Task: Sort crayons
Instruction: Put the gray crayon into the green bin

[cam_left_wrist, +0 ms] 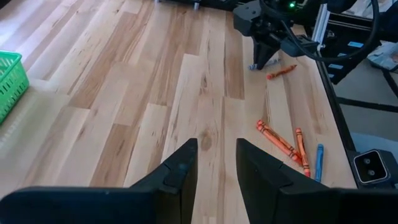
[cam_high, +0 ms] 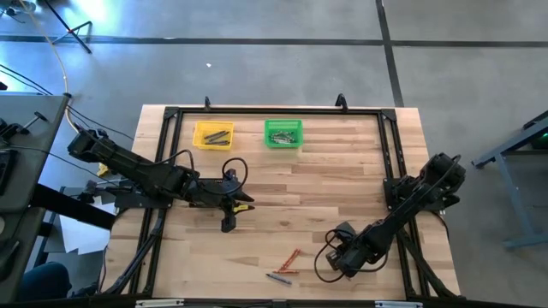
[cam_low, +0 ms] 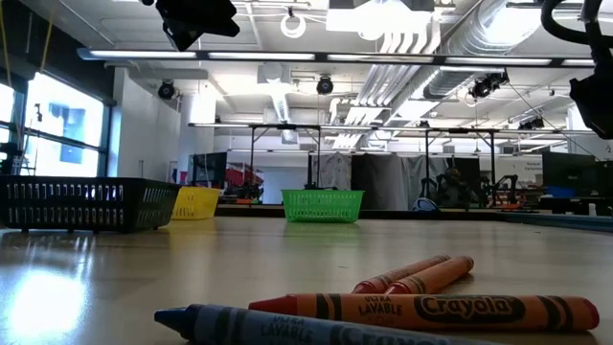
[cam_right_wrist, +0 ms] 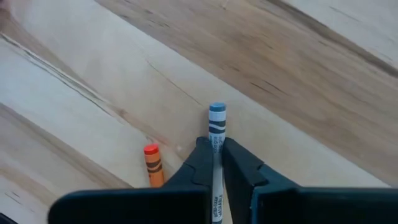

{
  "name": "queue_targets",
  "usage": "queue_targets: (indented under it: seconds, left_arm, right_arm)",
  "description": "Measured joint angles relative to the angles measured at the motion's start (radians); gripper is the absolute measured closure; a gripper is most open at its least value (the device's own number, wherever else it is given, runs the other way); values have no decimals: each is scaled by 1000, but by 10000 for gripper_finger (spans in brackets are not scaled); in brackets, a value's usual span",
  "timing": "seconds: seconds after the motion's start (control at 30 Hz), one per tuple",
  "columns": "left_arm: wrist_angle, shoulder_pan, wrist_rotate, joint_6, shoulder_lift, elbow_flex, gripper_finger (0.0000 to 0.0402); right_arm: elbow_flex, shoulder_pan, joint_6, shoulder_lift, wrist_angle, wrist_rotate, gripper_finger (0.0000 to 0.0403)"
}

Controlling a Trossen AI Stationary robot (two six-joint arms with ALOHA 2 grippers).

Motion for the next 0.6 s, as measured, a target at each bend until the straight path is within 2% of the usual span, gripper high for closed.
queue_targets:
  seconds: [0.17, 0.4, 0.6]
  left_arm:
    - [0, 0, 0, 0, 0, 0, 304]
    - [-18, -5, 0, -3, 0, 0, 304]
    - [-29, -19, 0, -12, 0, 0, 304]
  right_arm:
    - [-11, -6, -39, -57, -21, 20, 399]
    - [-11, -20, -73, -146, -88, 127, 401]
    - [-8, -41, -147, -210, -83, 267, 402]
